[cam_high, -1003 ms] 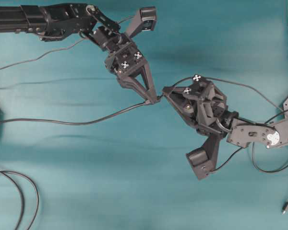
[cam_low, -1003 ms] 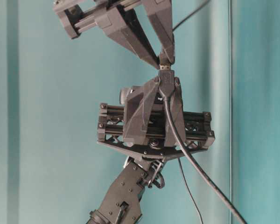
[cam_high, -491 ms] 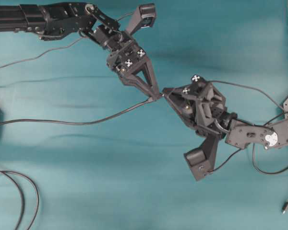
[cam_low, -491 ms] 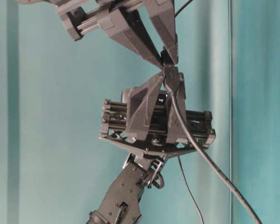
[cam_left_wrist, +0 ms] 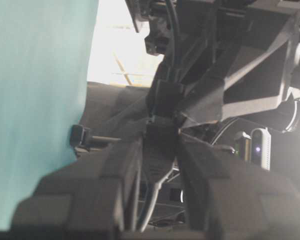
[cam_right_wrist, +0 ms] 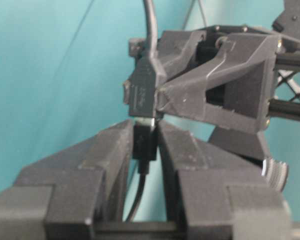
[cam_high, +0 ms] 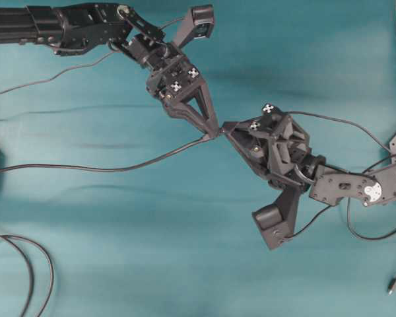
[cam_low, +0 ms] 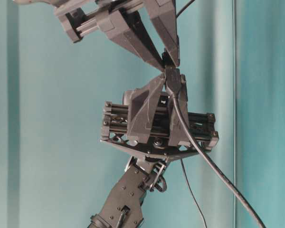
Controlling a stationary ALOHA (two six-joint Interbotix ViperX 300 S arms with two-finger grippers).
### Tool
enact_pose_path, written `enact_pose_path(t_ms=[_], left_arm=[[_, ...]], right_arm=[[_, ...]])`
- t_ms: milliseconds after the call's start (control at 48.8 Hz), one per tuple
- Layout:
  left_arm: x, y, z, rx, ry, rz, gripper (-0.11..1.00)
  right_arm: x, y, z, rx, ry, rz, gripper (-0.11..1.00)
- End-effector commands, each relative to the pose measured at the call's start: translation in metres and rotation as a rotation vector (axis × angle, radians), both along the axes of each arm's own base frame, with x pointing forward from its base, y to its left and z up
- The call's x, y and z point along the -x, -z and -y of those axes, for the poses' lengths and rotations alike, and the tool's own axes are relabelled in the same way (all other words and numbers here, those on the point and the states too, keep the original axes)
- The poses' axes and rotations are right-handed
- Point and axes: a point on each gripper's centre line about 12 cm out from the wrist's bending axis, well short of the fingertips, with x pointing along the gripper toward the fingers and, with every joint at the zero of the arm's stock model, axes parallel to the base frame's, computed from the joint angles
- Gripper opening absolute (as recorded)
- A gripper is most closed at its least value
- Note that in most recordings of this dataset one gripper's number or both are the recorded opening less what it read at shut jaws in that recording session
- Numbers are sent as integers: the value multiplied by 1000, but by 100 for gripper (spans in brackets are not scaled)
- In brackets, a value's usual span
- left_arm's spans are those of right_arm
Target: Insert the USB using both arms.
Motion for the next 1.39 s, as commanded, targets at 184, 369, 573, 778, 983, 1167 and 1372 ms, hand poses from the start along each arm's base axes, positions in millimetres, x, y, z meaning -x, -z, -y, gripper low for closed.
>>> enact_pose_path(t_ms=[184, 369, 573, 778, 983, 1167, 1372], left_arm=[[-3, -17, -16, -56, -54, 56, 22], [-3, -15, -17, -62, -65, 50, 22], [-3, -19, -14, -59, -58, 54, 22], [-2, -24, -6, -41, -27, 61, 22], [-3, -24, 1, -36, -14, 55, 22], [-5, -24, 9, -33, 5, 53, 22], [-2, -17, 13, -31, 5, 35, 22]], right_arm=[[-12, -24, -21, -27, -68, 66, 19], [-12, -24, -22, -30, -69, 67, 19], [-9, -19, -21, -38, -57, 61, 19], [-7, -20, -18, -20, 34, 92, 19], [-4, -17, -15, -52, 105, 122, 19], [-3, -17, -15, -122, 153, 164, 50], [5, -27, -14, -113, 219, 218, 74]])
